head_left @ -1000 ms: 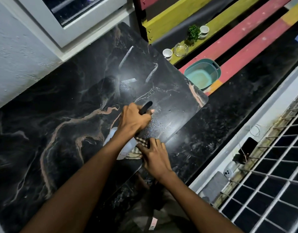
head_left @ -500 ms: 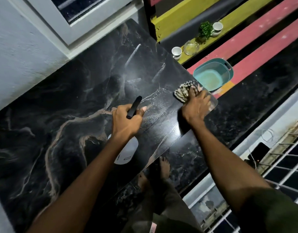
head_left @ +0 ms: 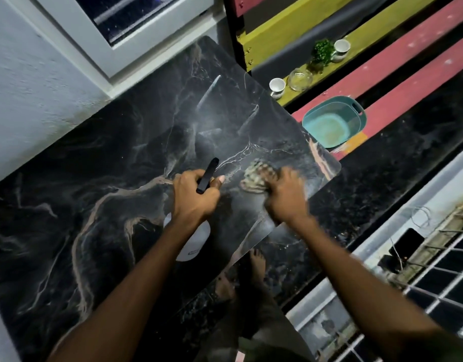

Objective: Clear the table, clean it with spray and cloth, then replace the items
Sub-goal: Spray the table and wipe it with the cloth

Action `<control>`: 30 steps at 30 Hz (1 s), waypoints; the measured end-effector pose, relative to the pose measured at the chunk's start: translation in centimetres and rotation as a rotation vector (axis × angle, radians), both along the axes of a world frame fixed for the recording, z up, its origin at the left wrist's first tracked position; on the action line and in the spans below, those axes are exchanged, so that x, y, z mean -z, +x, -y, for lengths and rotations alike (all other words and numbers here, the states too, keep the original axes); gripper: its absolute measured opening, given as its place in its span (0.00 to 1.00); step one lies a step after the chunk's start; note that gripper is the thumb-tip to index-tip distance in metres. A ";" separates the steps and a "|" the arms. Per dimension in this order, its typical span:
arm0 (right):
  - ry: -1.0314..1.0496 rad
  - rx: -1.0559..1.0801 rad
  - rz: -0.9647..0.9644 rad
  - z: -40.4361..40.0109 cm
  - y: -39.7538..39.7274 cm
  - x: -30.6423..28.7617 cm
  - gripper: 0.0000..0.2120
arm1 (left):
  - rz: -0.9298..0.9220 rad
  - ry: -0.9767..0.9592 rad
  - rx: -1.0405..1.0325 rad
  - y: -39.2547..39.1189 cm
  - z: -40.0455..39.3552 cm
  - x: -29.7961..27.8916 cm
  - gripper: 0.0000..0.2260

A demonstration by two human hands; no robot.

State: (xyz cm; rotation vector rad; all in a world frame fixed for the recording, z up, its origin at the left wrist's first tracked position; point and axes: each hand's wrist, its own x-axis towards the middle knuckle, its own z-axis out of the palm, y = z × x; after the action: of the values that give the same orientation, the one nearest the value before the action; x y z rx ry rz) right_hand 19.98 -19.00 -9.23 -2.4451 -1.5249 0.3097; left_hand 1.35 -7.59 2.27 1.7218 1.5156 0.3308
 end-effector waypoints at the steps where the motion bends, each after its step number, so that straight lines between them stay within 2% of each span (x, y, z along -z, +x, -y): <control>1: -0.009 0.151 0.037 -0.5 4.1 -0.1 0.24 | -0.010 -0.002 0.008 0.1 0.1 0.1 0.15; 4: -0.119 0.410 0.058 -2.7 11.1 -0.7 0.28 | -0.018 -0.013 -0.009 0.5 0.7 -0.3 0.17; 7: -0.128 0.509 0.059 -4.5 7.6 -0.3 0.28 | -0.003 0.003 0.017 0.7 1.3 -0.3 0.21; 10: -0.039 0.301 -0.013 -3.4 -1.8 0.7 0.27 | -0.012 0.008 0.038 1.0 1.6 -0.5 0.18; 14: -0.051 -0.132 -0.139 1.7 -13.1 -0.2 0.33 | -0.030 0.014 0.018 1.1 1.3 -0.7 0.16; 17: -0.026 -0.300 -0.138 4.8 -11.6 -0.5 0.34 | -0.003 0.019 0.004 0.8 0.9 -0.5 0.16; 19: 0.014 -0.240 -0.060 5.3 -6.3 -0.2 0.30 | -0.004 -0.013 0.005 0.7 1.1 -0.6 0.15; 21: 0.029 -0.004 0.026 4.5 0.6 0.3 0.25 | -0.013 -0.028 0.004 0.6 1.5 -0.9 0.16; 24: -0.061 0.355 0.094 2.6 7.6 -0.1 0.27 | -0.041 -0.017 0.004 0.1 2.6 -1.1 0.17; 27: -0.045 0.498 0.057 1.3 4.1 -0.3 0.27 | -0.048 -0.048 -0.003 -0.8 3.3 -0.8 0.17; 30: -0.003 0.351 -0.077 2.5 -7.9 0.2 0.30 | -0.022 -0.069 -0.014 -2.2 3.4 -0.5 0.16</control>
State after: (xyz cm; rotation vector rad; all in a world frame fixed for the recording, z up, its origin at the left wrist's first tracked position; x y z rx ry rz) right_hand 12.12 -21.48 -9.48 -2.6086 -1.0382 0.3317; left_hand -0.83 -10.96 2.75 1.6666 1.5385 0.2647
